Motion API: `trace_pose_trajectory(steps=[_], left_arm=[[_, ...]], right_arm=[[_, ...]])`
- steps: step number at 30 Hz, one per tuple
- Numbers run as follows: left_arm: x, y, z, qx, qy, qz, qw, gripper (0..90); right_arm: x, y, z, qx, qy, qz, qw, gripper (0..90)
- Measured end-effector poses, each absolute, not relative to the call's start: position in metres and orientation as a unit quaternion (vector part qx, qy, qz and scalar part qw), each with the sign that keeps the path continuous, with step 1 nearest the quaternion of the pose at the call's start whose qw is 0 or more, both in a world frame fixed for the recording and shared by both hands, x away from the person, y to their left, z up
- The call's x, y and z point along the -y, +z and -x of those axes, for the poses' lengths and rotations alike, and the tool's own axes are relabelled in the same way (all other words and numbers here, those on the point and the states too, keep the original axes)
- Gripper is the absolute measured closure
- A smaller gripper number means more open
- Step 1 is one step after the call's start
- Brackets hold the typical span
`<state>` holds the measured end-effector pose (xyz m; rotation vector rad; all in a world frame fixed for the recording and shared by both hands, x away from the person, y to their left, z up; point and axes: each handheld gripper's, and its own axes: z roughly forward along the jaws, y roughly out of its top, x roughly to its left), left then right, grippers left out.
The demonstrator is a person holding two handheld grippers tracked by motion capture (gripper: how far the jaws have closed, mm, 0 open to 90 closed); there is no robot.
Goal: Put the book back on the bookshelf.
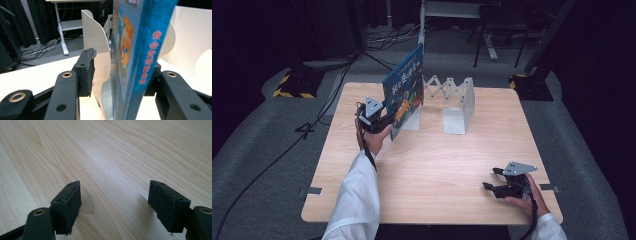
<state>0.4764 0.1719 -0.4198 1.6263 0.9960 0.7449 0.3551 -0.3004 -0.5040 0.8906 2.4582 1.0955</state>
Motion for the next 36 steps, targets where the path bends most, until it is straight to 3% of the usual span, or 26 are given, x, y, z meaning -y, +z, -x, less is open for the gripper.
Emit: trace_pose_trajectory(steps=[13, 24, 36], left_arm=[[-0.175, -0.414, -0.470, -0.388, 0.306, -0.699, 0.517, 64.5], [-0.178, -0.404, -0.461, -0.358, 0.289, -0.721, 0.518, 65.5], [-0.188, -0.389, -0.433, -0.343, 0.292, -0.749, 0.486, 41.2]], right_arm=[[0.300, -0.504, -0.355, -0.857, 0.382, -0.311, 0.153, 27.0], [0.301, -0.504, -0.355, -0.856, 0.382, -0.313, 0.152, 26.7], [0.303, -0.503, -0.351, -0.855, 0.373, -0.323, 0.160, 22.9]])
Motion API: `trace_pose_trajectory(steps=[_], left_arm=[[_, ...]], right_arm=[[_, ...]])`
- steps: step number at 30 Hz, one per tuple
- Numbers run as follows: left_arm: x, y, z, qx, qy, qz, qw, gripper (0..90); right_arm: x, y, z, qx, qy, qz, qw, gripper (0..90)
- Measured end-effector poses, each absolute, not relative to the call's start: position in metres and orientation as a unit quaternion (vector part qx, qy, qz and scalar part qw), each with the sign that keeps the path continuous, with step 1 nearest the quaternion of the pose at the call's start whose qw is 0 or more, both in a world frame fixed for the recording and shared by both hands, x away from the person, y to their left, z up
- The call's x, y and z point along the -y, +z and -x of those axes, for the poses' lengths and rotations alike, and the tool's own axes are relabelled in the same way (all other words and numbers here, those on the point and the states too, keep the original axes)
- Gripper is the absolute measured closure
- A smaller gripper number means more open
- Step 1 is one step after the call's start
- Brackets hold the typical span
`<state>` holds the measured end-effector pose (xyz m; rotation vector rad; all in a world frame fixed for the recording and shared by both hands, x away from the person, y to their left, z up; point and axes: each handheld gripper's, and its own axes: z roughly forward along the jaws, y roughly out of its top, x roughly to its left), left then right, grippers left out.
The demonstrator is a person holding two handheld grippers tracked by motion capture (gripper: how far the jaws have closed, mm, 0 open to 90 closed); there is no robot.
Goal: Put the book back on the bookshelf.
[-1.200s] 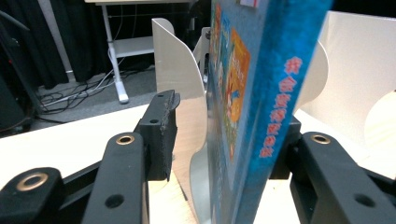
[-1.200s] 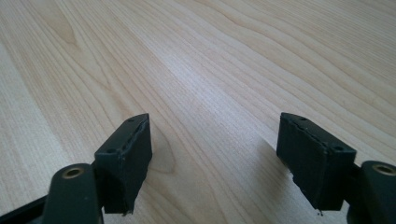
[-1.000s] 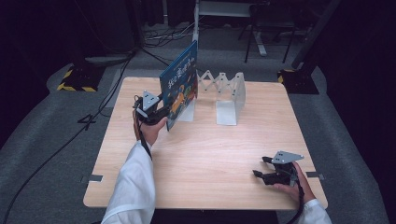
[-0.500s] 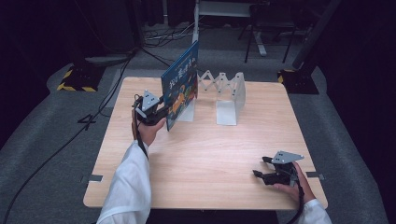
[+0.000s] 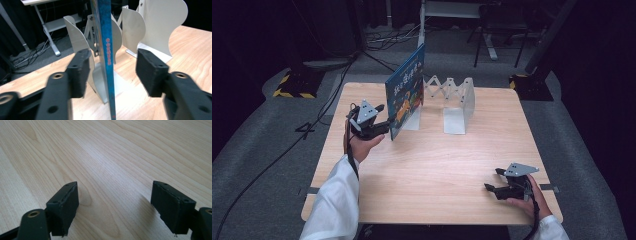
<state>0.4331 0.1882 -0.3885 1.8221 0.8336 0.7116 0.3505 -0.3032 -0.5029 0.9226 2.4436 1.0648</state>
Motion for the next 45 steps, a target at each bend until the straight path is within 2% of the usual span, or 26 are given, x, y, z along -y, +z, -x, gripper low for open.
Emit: trace_pose_trajectory(steps=[14, 25, 32, 45], left_arm=[[-0.188, -0.401, -0.396, -0.300, 0.283, -0.809, 0.418, 23.2], [-0.190, -0.421, -0.371, -0.268, 0.267, -0.845, 0.377, 17.8], [-0.192, -0.431, -0.360, -0.261, 0.271, -0.858, 0.350, 18.0], [-0.207, -0.455, -0.341, -0.282, 0.245, -0.867, 0.329, 18.0]], right_arm=[[0.300, -0.495, -0.341, -0.853, 0.362, -0.326, 0.186, 22.0], [0.304, -0.492, -0.334, -0.851, 0.360, -0.331, 0.191, 22.4], [0.309, -0.491, -0.331, -0.849, 0.354, -0.339, 0.197, 22.5], [0.330, -0.494, -0.323, -0.840, 0.340, -0.368, 0.206, 22.6]])
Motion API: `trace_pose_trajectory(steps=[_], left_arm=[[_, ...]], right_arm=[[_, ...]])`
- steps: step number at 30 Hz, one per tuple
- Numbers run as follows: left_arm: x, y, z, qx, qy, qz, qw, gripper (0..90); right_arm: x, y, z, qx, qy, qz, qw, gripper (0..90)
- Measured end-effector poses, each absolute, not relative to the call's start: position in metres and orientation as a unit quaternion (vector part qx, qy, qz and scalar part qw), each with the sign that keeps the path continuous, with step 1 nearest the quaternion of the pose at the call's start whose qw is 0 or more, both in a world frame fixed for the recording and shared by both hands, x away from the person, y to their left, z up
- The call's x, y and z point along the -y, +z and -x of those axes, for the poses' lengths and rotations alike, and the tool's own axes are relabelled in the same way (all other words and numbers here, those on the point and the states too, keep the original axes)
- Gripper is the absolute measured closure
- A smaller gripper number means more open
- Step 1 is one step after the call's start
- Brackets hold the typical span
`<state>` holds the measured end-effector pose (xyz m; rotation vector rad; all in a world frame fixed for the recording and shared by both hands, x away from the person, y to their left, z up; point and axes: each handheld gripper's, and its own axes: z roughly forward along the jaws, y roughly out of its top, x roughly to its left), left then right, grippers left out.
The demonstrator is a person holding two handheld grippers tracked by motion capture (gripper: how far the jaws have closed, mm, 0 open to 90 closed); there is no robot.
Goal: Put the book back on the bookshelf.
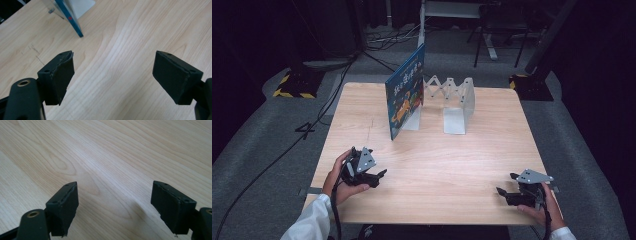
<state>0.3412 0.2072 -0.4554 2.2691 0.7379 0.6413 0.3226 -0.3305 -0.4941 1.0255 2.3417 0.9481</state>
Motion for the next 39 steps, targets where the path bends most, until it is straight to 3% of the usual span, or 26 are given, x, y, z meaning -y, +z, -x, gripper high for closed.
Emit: trace_pose_trajectory(steps=[30, 39], left_arm=[[-0.259, -0.502, -0.316, -0.393, 0.151, -0.840, 0.343, 17.4], [-0.270, -0.505, -0.309, -0.407, 0.158, -0.833, 0.339, 17.4]], right_arm=[[0.372, -0.504, -0.313, -0.800, 0.355, -0.442, 0.198, 19.7], [0.372, -0.505, -0.313, -0.800, 0.353, -0.442, 0.200, 18.6]])
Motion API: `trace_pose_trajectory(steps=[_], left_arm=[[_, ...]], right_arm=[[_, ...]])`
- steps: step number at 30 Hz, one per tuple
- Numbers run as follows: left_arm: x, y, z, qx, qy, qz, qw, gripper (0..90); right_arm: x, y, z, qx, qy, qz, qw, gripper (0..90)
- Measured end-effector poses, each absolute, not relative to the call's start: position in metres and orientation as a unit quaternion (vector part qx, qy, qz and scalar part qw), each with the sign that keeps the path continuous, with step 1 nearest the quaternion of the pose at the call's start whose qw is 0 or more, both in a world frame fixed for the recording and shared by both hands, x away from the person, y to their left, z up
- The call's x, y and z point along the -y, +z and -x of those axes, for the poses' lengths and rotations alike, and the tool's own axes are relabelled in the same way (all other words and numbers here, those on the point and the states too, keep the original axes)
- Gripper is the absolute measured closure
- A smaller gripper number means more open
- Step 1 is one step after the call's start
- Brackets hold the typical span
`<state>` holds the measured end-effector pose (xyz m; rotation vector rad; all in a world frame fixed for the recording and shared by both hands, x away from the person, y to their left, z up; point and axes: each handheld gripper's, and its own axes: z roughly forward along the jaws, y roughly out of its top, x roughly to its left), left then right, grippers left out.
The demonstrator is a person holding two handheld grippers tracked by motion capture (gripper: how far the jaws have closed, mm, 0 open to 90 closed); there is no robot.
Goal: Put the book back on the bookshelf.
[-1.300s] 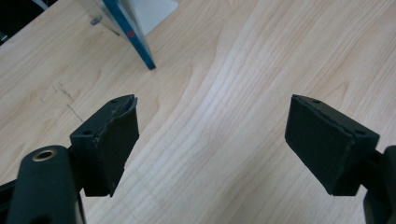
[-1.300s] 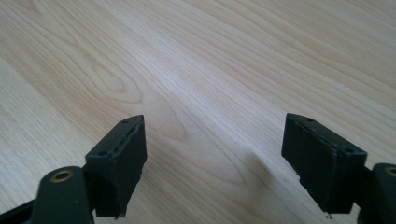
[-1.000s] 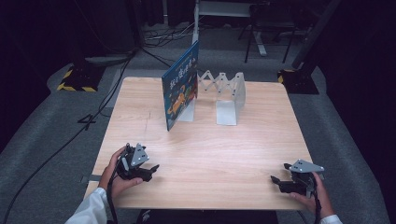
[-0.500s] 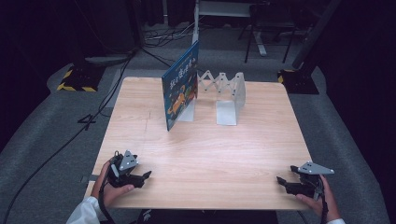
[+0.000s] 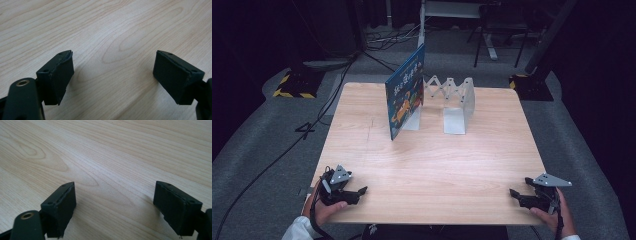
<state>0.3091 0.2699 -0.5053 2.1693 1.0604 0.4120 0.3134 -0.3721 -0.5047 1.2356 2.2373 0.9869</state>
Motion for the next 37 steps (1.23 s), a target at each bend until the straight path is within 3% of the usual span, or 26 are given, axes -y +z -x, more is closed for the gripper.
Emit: trace_pose_trajectory(steps=[37], left_arm=[[-0.2705, -0.5053, -0.3106, -0.412, 0.158, -0.832, 0.337, 16.0]], right_arm=[[0.3729, -0.5048, -0.3140, -0.798, 0.355, -0.445, 0.197, 19.1]])
